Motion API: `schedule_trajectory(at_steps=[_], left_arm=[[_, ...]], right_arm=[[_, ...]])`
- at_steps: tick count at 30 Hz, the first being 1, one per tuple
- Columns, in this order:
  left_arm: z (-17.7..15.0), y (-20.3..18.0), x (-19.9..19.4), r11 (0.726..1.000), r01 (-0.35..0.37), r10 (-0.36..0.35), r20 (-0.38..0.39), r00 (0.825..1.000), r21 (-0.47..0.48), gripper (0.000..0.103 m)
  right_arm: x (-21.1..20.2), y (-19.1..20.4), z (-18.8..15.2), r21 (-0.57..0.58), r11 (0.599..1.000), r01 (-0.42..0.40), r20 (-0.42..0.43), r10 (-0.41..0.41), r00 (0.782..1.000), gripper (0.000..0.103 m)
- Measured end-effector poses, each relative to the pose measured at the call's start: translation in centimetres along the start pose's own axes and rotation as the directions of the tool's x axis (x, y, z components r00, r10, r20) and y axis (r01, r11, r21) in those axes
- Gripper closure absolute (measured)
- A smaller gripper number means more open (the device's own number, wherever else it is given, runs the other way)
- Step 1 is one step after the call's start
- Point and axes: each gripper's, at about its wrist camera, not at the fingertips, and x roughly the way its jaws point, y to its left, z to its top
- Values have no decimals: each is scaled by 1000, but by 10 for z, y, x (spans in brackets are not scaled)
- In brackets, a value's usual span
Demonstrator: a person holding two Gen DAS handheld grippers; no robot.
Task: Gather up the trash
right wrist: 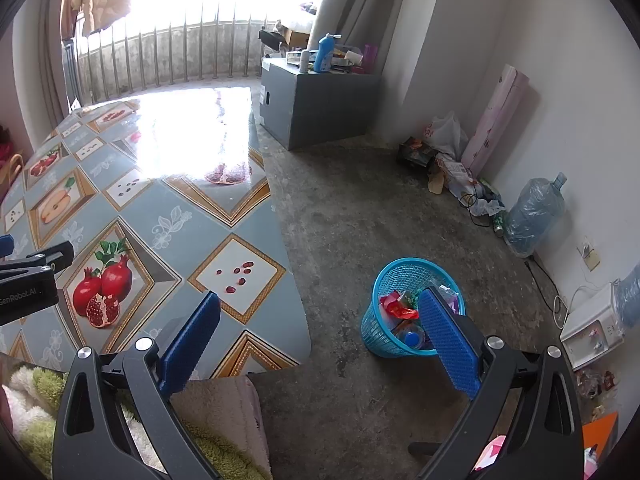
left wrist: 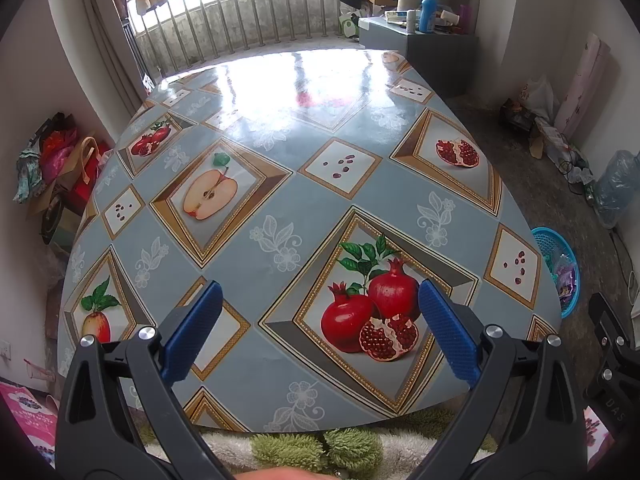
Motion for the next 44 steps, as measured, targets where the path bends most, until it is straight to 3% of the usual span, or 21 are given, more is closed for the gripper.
schedule_trajectory(at_steps=[44], left_arm=[[-2, -2, -2, 1000, -2, 2, -5, 1000, 4, 9]], right_arm=[[-2, 0, -1, 6, 1000, -3, 0, 3, 1000, 7]])
